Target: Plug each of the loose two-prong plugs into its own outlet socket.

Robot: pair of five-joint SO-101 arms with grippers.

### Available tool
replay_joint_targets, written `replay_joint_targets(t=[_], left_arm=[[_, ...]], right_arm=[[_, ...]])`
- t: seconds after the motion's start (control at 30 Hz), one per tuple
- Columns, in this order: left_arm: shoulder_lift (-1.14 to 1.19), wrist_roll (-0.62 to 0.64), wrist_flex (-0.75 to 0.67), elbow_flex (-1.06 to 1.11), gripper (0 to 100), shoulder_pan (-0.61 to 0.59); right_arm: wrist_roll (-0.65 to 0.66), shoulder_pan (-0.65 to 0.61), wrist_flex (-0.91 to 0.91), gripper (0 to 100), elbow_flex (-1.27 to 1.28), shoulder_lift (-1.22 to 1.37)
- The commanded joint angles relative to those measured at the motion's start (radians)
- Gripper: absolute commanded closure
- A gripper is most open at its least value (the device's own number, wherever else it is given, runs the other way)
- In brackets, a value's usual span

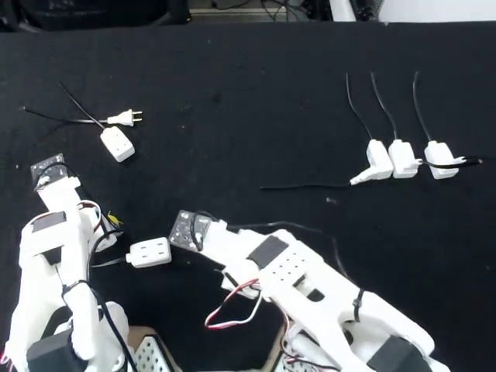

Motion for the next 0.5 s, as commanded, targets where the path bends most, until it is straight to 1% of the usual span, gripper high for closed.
replay_joint_targets(t=[0.0,0.07,0.13,0.2,0.27,0.3,0.37,0.4,0.47], left_arm=[[-0.025,0.006,-0.009,-0.005,77,0.002],[-0.025,0.006,-0.009,-0.005,77,0.002],[-0.025,0.006,-0.009,-0.005,77,0.002],[-0.025,0.006,-0.009,-0.005,77,0.002],[-0.025,0.006,-0.009,-0.005,77,0.002],[-0.025,0.006,-0.009,-0.007,77,0.002],[-0.025,0.008,-0.009,-0.007,77,0.002],[-0.025,0.008,-0.009,-0.007,77,0.002],[-0.025,0.008,-0.009,-0.007,77,0.002]], right_arm=[[-0.037,0.037,0.081,98.8,-0.108,-0.004],[-0.031,0.114,0.087,98.8,-0.13,-0.004],[-0.025,0.227,0.044,98.7,-0.134,-0.002],[0.034,0.353,-0.018,98.7,-0.131,0.004],[0.063,0.445,-0.058,98.7,-0.122,0.005],[0.061,0.46,-0.063,98.4,-0.114,0.005],[0.066,0.443,-0.051,98.0,-0.091,0.005],[0.066,0.422,-0.038,96.3,-0.079,0.005],[0.061,0.373,-0.015,89.0,-0.054,0.005]])
